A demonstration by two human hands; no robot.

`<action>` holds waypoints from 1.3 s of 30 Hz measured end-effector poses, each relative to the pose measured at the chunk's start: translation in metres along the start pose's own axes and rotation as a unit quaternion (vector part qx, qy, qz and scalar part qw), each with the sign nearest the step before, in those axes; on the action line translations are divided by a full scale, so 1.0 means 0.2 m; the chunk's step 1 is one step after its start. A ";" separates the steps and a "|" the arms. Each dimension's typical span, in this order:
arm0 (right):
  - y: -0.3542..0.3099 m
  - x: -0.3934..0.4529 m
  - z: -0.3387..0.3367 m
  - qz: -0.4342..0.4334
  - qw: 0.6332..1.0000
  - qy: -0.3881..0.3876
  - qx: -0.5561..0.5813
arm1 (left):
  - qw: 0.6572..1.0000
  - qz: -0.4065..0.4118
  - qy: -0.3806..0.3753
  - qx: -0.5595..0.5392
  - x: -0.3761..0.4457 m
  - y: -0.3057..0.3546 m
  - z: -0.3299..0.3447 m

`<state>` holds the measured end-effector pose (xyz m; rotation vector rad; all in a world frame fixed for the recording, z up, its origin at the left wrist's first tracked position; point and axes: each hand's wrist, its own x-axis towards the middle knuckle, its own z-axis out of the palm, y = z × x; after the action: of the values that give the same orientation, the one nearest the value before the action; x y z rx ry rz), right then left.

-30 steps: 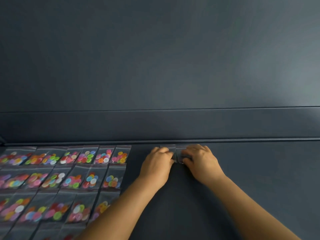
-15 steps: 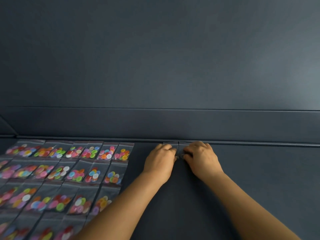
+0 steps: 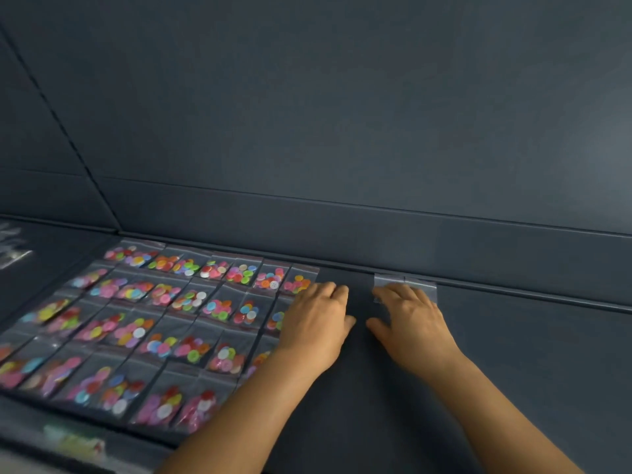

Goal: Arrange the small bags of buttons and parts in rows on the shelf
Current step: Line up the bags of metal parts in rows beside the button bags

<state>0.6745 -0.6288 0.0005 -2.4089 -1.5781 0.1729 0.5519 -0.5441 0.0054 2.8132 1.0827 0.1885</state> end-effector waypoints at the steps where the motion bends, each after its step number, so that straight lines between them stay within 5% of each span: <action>1: -0.06 0.00 0.01 -0.010 1.000 -0.009 -0.002 | 1.000 -0.012 0.003 -0.005 -0.04 -0.05 -0.02; 25: -2.05 -0.09 0.47 -0.195 0.977 -0.064 0.053 | 0.977 -0.187 0.091 -0.040 -1.25 -1.73 -0.41; 39: -2.76 0.34 0.70 -0.290 0.950 -0.093 0.067 | 0.950 -0.283 0.129 -0.029 -1.27 -2.50 -0.51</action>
<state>0.1812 -0.3371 0.0211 -1.7738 -2.2009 0.3837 0.0196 -0.3410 0.0095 2.3431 1.8477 0.5230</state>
